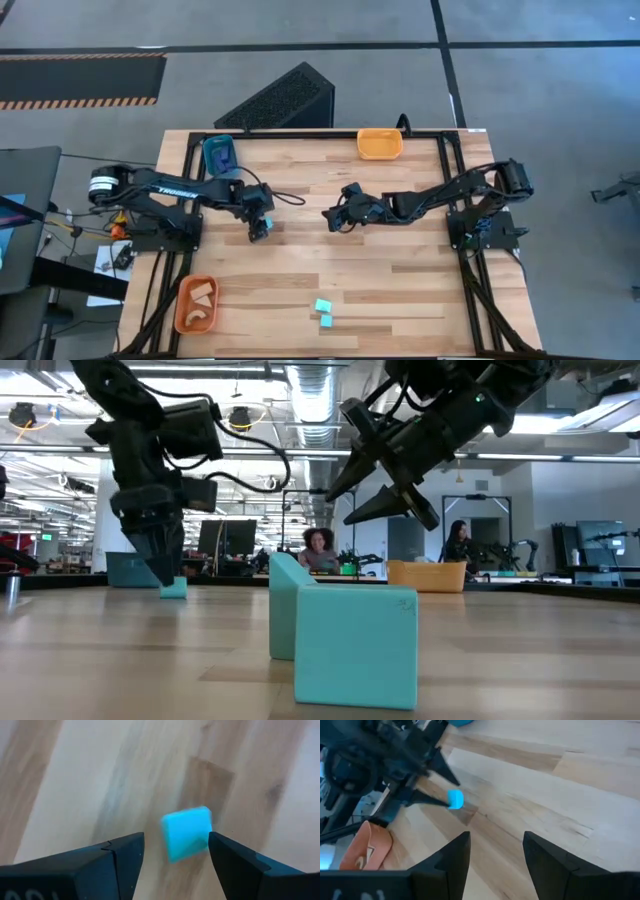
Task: Sort & place blocks by color
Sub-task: Put the top light blue block into the yellow bin
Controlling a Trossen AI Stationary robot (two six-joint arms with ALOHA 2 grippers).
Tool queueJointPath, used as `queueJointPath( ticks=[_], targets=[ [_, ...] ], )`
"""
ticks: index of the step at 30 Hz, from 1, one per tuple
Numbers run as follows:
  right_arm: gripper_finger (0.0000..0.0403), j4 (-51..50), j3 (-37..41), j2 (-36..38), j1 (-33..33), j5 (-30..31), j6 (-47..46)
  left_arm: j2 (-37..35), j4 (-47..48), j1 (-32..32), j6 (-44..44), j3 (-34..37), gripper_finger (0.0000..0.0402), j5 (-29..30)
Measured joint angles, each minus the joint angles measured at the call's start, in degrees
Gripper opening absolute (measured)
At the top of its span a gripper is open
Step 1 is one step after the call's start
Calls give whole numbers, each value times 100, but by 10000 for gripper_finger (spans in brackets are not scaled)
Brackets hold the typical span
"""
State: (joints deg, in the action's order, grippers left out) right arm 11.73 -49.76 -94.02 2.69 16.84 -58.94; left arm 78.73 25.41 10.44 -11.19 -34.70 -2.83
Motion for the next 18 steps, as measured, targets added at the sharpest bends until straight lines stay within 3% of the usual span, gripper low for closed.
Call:
queueJointPath(
  ticks=[10, 18],
  targets=[
    [185, 17, 0, 0, -149, 435, -257, 464, -208, 157, 513, -22, 205, -343],
    [170, 66, 0, 0, -410, 387, -874, 533, -1355, 170, 1125, 19, 133, -470]
  ],
)
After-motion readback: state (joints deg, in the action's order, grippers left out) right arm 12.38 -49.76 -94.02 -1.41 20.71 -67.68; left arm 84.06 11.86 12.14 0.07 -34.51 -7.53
